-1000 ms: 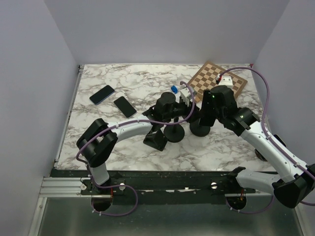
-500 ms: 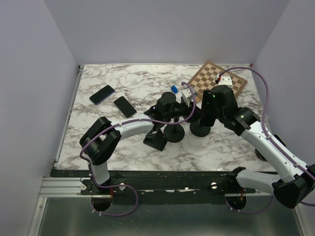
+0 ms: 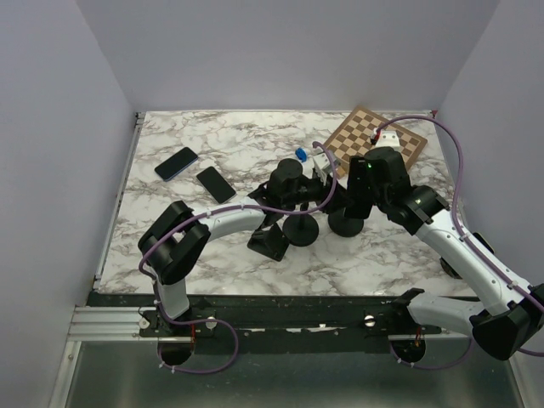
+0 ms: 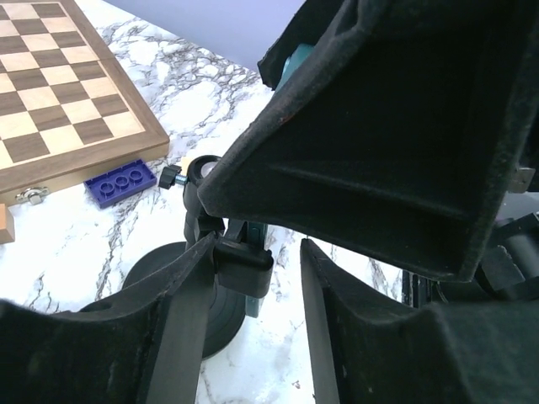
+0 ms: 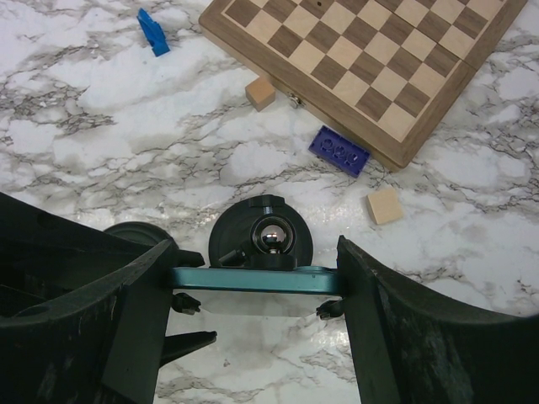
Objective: Remove the phone from the phone stand
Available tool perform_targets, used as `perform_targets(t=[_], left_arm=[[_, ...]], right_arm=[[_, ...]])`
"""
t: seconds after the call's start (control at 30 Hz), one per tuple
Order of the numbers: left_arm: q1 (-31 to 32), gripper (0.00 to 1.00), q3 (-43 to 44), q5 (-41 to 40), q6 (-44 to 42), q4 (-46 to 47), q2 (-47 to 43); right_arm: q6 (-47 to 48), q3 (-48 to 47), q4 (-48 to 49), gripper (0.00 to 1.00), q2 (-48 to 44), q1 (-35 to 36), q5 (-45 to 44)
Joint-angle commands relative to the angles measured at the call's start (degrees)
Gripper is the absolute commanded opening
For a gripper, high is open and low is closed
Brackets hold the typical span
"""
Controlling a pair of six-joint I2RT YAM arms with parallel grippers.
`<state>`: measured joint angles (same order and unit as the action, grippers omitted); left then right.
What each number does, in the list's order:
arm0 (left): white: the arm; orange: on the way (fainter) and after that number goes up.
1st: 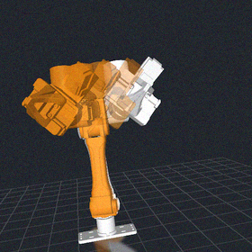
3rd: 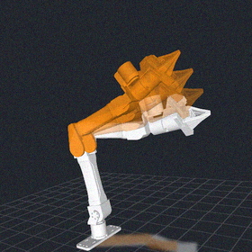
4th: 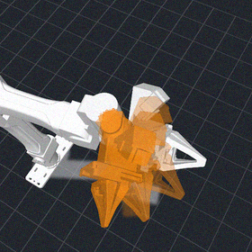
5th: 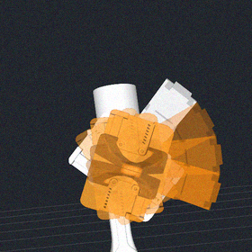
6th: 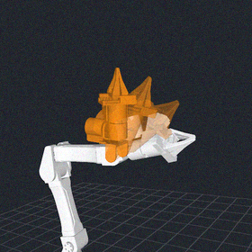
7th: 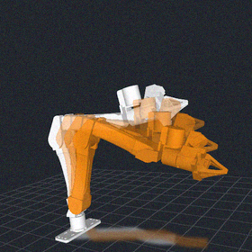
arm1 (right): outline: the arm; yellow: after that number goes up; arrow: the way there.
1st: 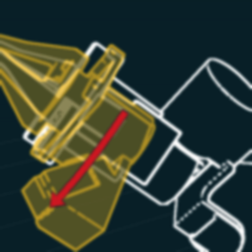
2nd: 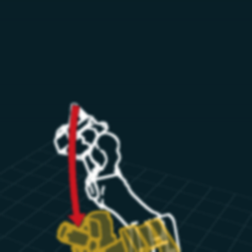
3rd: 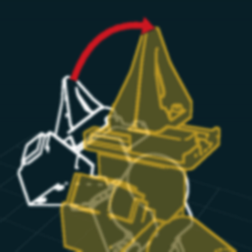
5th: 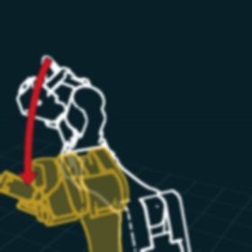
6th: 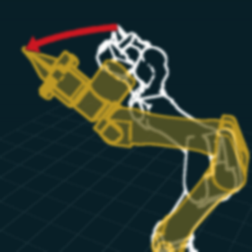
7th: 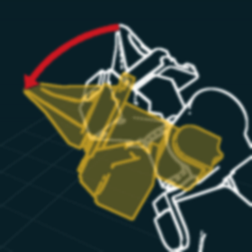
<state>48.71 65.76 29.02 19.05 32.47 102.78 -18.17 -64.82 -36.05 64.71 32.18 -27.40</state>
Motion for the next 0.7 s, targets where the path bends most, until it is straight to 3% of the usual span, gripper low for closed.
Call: perform_targets(t=[0.0, 0.23, 0.67], left_arm=[[0.05, 0.55, -1.62, 3.59, -0.7, 1.68, 0.03], [-0.54, 0.49, -2.21, 3.8, -2.73, -0.27, -0.21], [-0.96, 0.49, 0.9, 7.28, -1.07, 0.24, 2.66]], right_arm=[[0.29, -1.63, 4.76, 0.01, -0.98, -0.53, 0.29], [0.29, -2.06, 4.28, 0.01, -1.19, -0.73, 0.68], [0.34, -2.42, 4.31, 0.01, -1.3, -0.81, 1.9]])
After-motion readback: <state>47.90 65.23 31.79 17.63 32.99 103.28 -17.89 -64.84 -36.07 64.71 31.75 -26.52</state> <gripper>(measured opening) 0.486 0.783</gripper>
